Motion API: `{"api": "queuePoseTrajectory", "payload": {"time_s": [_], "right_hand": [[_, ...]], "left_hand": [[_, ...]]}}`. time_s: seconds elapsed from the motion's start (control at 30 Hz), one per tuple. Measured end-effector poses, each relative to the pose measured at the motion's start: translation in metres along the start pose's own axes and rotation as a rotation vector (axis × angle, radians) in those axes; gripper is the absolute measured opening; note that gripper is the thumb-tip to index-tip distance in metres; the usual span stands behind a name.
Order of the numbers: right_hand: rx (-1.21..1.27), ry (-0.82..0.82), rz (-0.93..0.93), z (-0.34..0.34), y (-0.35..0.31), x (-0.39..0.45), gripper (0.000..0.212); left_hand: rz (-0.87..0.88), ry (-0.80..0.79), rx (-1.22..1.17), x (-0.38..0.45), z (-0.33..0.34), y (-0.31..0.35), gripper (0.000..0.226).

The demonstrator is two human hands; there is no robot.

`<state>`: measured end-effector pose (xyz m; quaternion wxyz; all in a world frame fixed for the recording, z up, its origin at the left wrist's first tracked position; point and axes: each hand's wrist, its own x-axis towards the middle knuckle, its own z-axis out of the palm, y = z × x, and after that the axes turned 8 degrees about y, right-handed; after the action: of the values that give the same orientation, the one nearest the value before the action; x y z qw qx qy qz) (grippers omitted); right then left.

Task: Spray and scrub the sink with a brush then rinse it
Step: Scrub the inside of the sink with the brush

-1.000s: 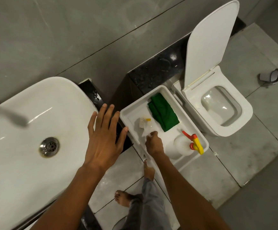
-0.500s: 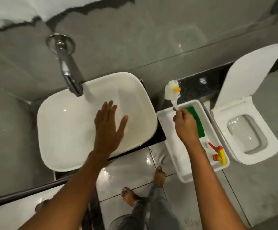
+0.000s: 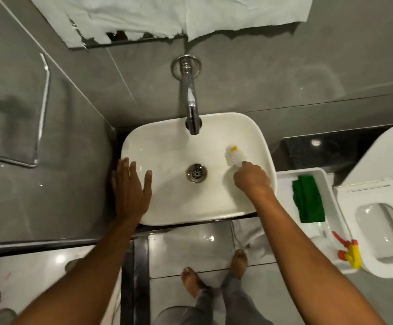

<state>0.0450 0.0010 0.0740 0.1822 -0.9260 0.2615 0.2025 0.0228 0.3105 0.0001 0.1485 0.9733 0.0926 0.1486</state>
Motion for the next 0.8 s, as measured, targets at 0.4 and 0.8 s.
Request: {"api": "queuePoseTrajectory", "payload": {"time_s": [0.4, 0.8], "right_hand": [[-0.094, -0.029, -0.040, 0.055, -0.029, -0.009, 0.048], [0.022, 0.003, 0.004, 0.064, -0.073, -0.013, 0.047]], "left_hand": [[-0.035, 0.107, -0.194, 0.001, 0.013, -0.010, 0.049], [-0.058, 0.131, -0.231, 0.002, 0.018, -0.015, 0.040]]}}
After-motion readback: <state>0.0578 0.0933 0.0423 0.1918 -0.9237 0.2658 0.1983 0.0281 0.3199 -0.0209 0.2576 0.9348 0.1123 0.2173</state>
